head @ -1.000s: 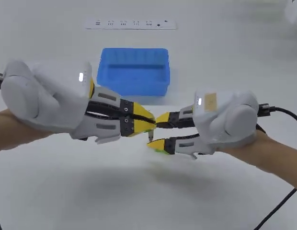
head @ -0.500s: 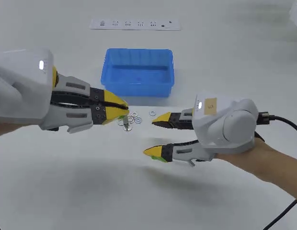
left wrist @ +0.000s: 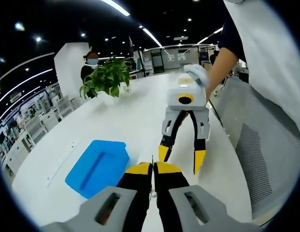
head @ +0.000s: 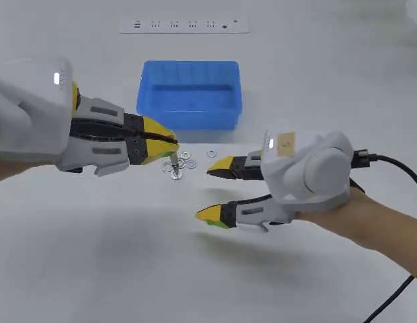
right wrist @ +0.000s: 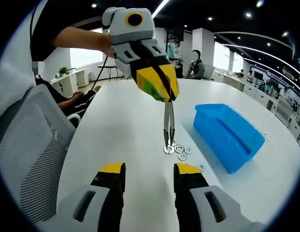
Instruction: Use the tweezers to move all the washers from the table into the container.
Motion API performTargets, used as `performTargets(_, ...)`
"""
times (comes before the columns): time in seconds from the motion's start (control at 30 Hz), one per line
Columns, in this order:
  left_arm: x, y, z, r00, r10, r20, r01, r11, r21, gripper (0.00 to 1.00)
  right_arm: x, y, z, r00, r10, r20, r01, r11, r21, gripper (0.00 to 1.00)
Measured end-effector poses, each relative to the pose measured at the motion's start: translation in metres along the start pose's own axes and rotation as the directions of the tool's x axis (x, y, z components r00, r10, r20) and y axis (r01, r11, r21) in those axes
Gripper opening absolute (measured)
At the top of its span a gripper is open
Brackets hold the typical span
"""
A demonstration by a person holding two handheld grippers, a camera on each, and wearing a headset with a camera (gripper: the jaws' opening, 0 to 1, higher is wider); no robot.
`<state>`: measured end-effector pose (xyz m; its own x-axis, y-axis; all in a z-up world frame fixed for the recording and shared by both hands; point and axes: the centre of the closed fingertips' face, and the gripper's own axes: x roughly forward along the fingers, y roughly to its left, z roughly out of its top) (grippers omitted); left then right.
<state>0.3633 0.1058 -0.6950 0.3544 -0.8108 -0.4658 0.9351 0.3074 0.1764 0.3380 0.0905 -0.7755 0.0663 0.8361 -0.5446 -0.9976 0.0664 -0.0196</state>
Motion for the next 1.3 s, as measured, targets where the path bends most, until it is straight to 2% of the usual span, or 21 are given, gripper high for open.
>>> performTargets(0.2,-0.0023,0.0000,-0.0031,1.0000,-0.002,-0.004,0.002,1.000,-0.018,0.05,-0.0001,-0.0029,0.0007,1.0000,-0.005,0.004,0.005,1.000,0.008,0.40)
performTargets(0.27,-0.0016,-0.0013,-0.0076,0.9999,-0.004,-0.015,0.003,1.000,-0.013,0.05,0.0006,-0.0037,-0.0007,1.0000,-0.005,-0.003,0.005,1.000,0.016,0.40)
performTargets(0.3,-0.0021,-0.0009,-0.0068,1.0000,0.002,0.001,-0.002,1.000,-0.016,0.05,0.0009,-0.0036,-0.0014,1.0000,-0.006,-0.006,0.006,1.000,0.020,0.40)
performTargets(0.33,-0.0025,-0.0010,-0.0079,1.0000,0.004,-0.001,-0.004,0.999,-0.042,0.05,0.0009,-0.0035,-0.0017,1.0000,-0.007,-0.007,0.007,1.000,0.019,0.40)
performTargets(0.47,-0.0027,0.0008,-0.0078,0.9999,0.005,0.010,-0.005,0.999,-0.045,0.05,0.0012,-0.0013,-0.0026,0.9999,0.000,-0.012,0.000,1.000,0.018,0.40)
performTargets(0.63,-0.0042,-0.0019,-0.0082,0.9996,-0.025,0.016,0.026,0.997,-0.069,0.05,0.0026,-0.0009,-0.0016,0.9999,0.001,-0.012,0.000,1.000,0.022,0.40)
performTargets(0.87,-0.0033,-0.0016,-0.0052,0.9991,-0.035,0.024,0.037,0.996,-0.086,0.05,0.0038,-0.0006,0.0007,1.0000,0.001,-0.007,-0.001,1.000,0.024,0.39)
performTargets(0.93,-0.0018,-0.0023,-0.0077,0.9991,-0.040,0.009,0.041,0.996,-0.077,0.05,0.0034,-0.0007,0.0007,1.0000,0.002,-0.007,-0.002,1.000,0.026,0.39)
performTargets(0.97,-0.0012,-0.0040,-0.0059,0.9986,-0.049,0.021,0.050,0.996,-0.078,0.05,0.0032,-0.0009,0.0003,1.0000,0.002,-0.008,-0.001,1.000,0.027,0.39)
performTargets(1.13,-0.0025,-0.0049,-0.0071,0.9988,-0.048,0.004,0.048,0.996,-0.077,0.05,0.0022,-0.0013,-0.0004,1.0000,-0.001,-0.008,0.001,1.000,0.031,0.38)
performTargets(1.3,-0.0034,-0.0090,-0.0073,0.9973,-0.073,-0.010,0.072,0.995,-0.073,0.05,0.0027,0.0006,0.0000,1.0000,0.004,-0.006,-0.004,0.999,0.035,0.38)
